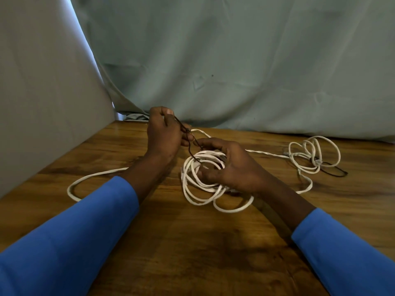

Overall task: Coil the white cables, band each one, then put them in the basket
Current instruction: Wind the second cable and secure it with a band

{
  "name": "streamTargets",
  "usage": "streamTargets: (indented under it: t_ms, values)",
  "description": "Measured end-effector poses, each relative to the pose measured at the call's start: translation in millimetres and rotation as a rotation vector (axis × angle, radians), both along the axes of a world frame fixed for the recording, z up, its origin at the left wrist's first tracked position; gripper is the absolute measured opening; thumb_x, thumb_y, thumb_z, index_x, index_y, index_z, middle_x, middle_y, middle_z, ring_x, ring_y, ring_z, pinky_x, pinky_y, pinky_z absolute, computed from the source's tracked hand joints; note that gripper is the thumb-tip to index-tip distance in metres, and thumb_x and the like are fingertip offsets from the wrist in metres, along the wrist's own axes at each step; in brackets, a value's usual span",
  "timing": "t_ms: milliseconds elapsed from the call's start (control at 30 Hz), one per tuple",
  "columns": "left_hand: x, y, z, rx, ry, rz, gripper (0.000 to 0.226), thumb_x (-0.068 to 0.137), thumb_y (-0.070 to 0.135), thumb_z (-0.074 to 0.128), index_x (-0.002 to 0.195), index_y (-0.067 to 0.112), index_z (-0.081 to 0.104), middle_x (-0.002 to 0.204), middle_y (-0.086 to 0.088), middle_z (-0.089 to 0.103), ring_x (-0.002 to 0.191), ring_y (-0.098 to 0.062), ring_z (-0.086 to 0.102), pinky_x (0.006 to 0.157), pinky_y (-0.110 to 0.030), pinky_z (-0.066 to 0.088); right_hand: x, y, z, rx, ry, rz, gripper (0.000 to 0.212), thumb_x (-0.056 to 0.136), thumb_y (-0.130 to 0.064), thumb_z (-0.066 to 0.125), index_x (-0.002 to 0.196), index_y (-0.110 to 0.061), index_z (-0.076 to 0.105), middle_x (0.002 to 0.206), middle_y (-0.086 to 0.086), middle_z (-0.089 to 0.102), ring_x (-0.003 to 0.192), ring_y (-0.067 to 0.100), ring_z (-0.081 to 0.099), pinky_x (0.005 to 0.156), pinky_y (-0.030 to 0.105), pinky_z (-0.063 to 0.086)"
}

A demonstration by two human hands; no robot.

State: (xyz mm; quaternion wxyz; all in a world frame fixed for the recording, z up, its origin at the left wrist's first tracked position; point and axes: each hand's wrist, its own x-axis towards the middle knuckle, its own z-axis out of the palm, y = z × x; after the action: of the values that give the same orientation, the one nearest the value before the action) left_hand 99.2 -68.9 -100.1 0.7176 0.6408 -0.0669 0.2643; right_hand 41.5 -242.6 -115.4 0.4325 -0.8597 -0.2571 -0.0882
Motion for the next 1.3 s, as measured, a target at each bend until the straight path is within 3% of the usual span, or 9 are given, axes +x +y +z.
streamTargets:
  t_ms: [133,233,367,500,667,767,1000,1100,1300]
  values:
    - [2.5,2.2,1.2,-0.062,0.017,0.009,0.014,0.112,0.024,0.033,0.108,0.013,0.042,0.07,-0.007,0.066,0.045,-0.013,0.064,0.041,-0.024,0.049,-0.5,5.0,1.8,-0.128,-0.113,-0.048,0.053,0.092,-0.008,0.07,0.141,-0.022,0.059,0.133,-0.009,0.067,0.118,0.005,0.064,0.103,0.034,0.052]
    - [3.0,3.4,1.3,-0.072,0.013,0.012,0.014,0.112,0.024,0.035,0.109,0.013,0.044,0.069,-0.007,0.067,0.046,-0.015,0.064,0.042,-0.025,0.05,1.7,5.2,-0.9,-0.177,-0.218,-0.104,0.045,0.098,-0.006,0.059,0.139,-0.025,0.061,0.132,-0.005,0.066,0.12,0.012,0.061,0.103,0.036,0.049]
    - [-0.9,0.4,3.9,-0.141,0.019,-0.035,0.016,0.112,0.022,0.034,0.114,0.01,0.045,0.068,-0.006,0.068,0.045,-0.017,0.064,0.042,-0.026,0.053,10.4,-0.8,-5.1,-0.095,-0.246,-0.207,0.032,0.104,-0.012,0.051,0.129,-0.027,0.062,0.096,-0.009,0.075,0.088,0.007,0.07,0.083,0.04,0.058]
    - [-5.4,-5.2,0.7,-0.144,0.019,-0.154,0.012,0.111,0.02,0.038,0.108,0.014,0.047,0.071,-0.009,0.068,0.048,-0.017,0.064,0.047,-0.028,0.054,16.7,-5.7,-8.3,0.014,-0.336,-0.273,0.026,0.1,-0.004,0.049,0.112,-0.021,0.065,0.074,-0.008,0.067,0.069,0.005,0.064,0.068,0.034,0.053]
    - [-10.7,-17.1,-3.2,-0.129,0.003,-0.262,0.012,0.111,0.02,0.04,0.105,0.016,0.049,0.083,-0.011,0.069,0.064,-0.018,0.069,0.058,-0.031,0.055,24.4,-11.5,-8.4,0.315,-0.212,-0.325,0.025,0.104,-0.005,0.047,0.093,-0.02,0.064,0.065,-0.004,0.06,0.056,0.008,0.056,0.06,0.029,0.045]
    - [-13.4,-15.8,2.9,-0.156,-0.082,-0.189,0.016,0.111,0.019,0.038,0.099,0.019,0.048,0.081,-0.007,0.068,0.062,-0.012,0.068,0.054,-0.025,0.053,22.3,-15.1,-8.7,0.19,-0.152,-0.265,0.025,0.103,-0.004,0.05,0.086,-0.015,0.064,0.066,-0.003,0.063,0.058,0.008,0.058,0.062,0.031,0.046]
    - [-9.0,6.0,26.8,-0.183,-0.239,-0.052,0.019,0.112,0.017,0.036,0.096,0.019,0.045,0.067,-0.002,0.057,0.057,-0.016,0.069,0.05,-0.026,0.054,17.8,-5.3,-4.2,0.055,-0.066,-0.15,0.024,0.106,-0.009,0.048,0.104,-0.019,0.069,0.081,0.003,0.075,0.071,0.012,0.07,0.07,0.033,0.057]
    - [0.1,22.7,34.4,-0.28,-0.221,0.051,0.017,0.112,0.018,0.035,0.098,0.018,0.045,0.065,0.0,0.057,0.058,-0.017,0.07,0.053,-0.027,0.055,10.8,-4.4,-2.1,0.063,0.002,-0.11,0.023,0.108,-0.015,0.048,0.103,-0.027,0.067,0.077,0.007,0.074,0.068,0.022,0.071,0.065,0.036,0.057]
    - [21.1,44.9,23.7,-0.427,-0.06,0.114,0.022,0.111,0.018,0.035,0.094,0.014,0.049,0.069,-0.003,0.054,0.056,-0.015,0.069,0.052,-0.027,0.055,8.3,1.8,-0.3,0.104,-0.033,-0.11,0.023,0.107,-0.017,0.051,0.095,-0.03,0.065,0.065,-0.001,0.066,0.056,0.011,0.063,0.054,0.025,0.049]
